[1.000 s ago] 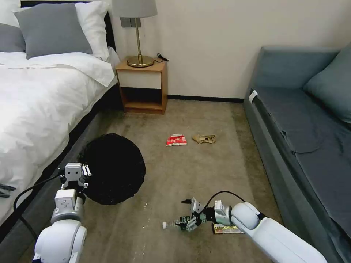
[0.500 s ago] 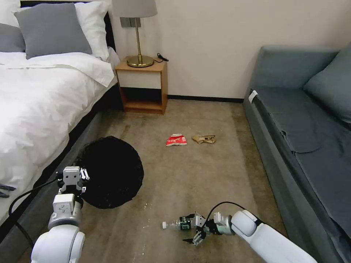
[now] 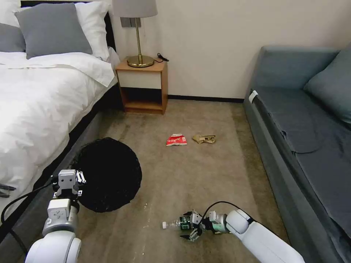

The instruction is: Pick up the trash bin, then pick up the garbage on the floor and place it into the trash bin.

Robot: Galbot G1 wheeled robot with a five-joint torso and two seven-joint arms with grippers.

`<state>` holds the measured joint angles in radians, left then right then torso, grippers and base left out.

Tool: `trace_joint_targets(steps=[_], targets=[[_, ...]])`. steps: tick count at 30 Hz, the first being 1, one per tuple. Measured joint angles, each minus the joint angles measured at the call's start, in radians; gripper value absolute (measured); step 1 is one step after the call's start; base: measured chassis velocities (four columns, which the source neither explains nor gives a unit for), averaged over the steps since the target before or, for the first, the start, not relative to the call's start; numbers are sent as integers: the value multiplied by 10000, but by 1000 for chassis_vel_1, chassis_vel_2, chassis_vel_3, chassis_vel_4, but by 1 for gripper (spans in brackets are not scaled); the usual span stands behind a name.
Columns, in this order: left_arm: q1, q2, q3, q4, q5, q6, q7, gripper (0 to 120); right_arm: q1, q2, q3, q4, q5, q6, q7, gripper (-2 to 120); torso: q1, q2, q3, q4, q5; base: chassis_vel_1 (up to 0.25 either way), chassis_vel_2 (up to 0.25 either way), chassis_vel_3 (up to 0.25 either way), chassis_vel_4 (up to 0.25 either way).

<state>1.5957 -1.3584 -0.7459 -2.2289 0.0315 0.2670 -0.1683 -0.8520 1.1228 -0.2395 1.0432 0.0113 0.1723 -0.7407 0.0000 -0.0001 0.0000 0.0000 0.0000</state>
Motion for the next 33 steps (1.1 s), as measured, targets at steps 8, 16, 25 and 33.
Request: trace_joint_targets(steps=[8,16,25,33], targets=[[16,-13,49,-3,-3,-36,-9,4,81,78,104,-170,-3,86,31,70,0,0,0,0,-1,0,0,0,0],[-32,127,51,-15,-74,-35,-19,4,16,41,327,-221,-31,242,12,42,0,0,0,0,0,0,0,0,0],[75,219,-40,-51,-196,-98,-5,4,-85,298,646,-412,-199,466,8,16,0,0,-1,-1,-1,0,0,0,0],[139,322,-11,123,-226,-319,-33,4,-268,630,1254,-37,-217,524,-41,14,0,0,0,1,0,0,0,0,0]])
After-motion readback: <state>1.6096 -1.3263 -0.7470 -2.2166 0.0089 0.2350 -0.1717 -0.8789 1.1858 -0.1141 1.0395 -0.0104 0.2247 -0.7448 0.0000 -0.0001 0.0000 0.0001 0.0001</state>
